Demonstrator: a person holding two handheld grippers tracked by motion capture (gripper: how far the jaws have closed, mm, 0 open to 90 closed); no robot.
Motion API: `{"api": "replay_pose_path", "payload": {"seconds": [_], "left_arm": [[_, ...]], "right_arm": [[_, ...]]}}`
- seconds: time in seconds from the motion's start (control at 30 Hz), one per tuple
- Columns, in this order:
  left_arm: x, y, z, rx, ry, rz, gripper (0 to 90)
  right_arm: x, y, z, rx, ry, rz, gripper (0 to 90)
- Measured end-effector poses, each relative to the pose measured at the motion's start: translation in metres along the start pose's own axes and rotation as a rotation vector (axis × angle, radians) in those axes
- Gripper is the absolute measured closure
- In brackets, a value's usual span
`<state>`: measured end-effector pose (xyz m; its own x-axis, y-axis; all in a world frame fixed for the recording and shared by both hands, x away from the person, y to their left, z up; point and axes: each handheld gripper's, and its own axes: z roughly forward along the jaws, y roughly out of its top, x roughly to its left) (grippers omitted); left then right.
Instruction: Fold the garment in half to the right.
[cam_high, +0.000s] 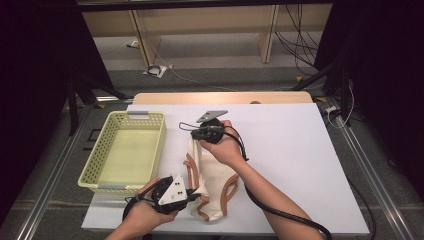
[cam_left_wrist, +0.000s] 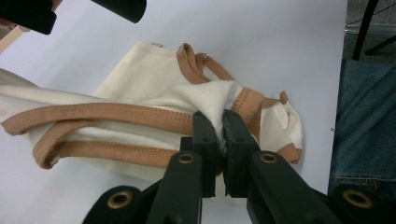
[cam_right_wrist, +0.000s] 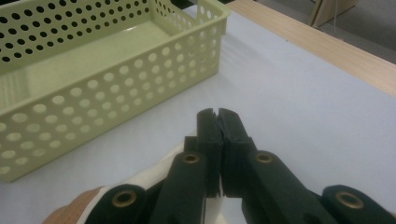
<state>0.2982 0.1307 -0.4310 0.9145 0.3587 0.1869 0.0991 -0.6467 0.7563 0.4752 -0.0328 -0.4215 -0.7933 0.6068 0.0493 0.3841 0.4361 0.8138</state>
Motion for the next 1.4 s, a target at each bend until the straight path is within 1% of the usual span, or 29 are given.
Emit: {"api": "replay_pose_path", "payload": {"seconds": [0.2,0.33,0.5,0.93,1.4], "left_arm": [[0.0,0.001,0.002,0.002,-0.004,0.001,85.2],[-0.001,0.002,0.003,0.002,-0.007,0.002,85.2],[-0.001,0.002,0.003,0.004,-0.008,0.006,85.2],[-0.001,0.005,0.007,0.008,-0.015,0.011,85.2],[-0.003,0.007,0.011,0.012,-0.021,0.02,85.2]], "right_arm": [[-0.001,-0.002,0.0,-0.003,0.0,-0.004,89.1],[-0.001,-0.003,-0.001,-0.004,-0.003,0.006,89.0],[-0.002,-0.004,-0.001,-0.002,-0.003,0.005,89.0],[-0.006,-0.008,-0.003,-0.002,-0.006,0.024,89.0],[-0.011,-0.013,-0.008,0.005,-0.011,0.029,89.0]]}}
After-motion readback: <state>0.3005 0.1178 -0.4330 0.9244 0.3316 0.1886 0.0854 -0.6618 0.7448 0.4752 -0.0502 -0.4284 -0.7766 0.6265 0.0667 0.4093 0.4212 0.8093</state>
